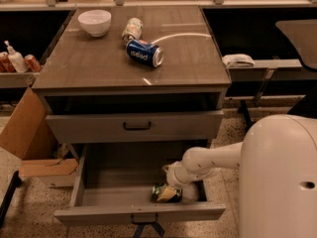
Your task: Pick green can from middle drawer and place on counter
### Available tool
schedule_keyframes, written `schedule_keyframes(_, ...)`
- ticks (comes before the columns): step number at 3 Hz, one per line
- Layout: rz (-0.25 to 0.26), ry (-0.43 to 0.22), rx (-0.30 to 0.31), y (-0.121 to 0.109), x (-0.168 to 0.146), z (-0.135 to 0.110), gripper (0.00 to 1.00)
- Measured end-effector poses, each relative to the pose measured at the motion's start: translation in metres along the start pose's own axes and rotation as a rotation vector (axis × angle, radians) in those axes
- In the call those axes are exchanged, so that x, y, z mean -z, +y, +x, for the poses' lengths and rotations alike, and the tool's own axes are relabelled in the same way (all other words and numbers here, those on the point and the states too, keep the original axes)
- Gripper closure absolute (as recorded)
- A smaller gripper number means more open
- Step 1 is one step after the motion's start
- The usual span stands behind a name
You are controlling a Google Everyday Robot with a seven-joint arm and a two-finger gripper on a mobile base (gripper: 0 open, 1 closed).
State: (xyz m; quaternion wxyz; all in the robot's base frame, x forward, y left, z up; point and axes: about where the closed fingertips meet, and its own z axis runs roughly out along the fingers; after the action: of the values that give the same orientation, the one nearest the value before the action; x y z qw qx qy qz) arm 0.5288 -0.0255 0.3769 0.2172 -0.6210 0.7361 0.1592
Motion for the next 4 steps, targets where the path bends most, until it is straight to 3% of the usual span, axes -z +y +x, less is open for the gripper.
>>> schedule_keyframes(1, -0.009, 0.004, 0.001, 0.0073, 0.0002, -0.0039, 0.54)
schedule_keyframes(3, -0.018, 0.008, 0.014, 0.0109, 0.0026, -0.0056, 0.99)
schedule_keyframes(4, -0.023, 0.008, 0.021, 0.0111, 0.0021, -0.0054, 1.00)
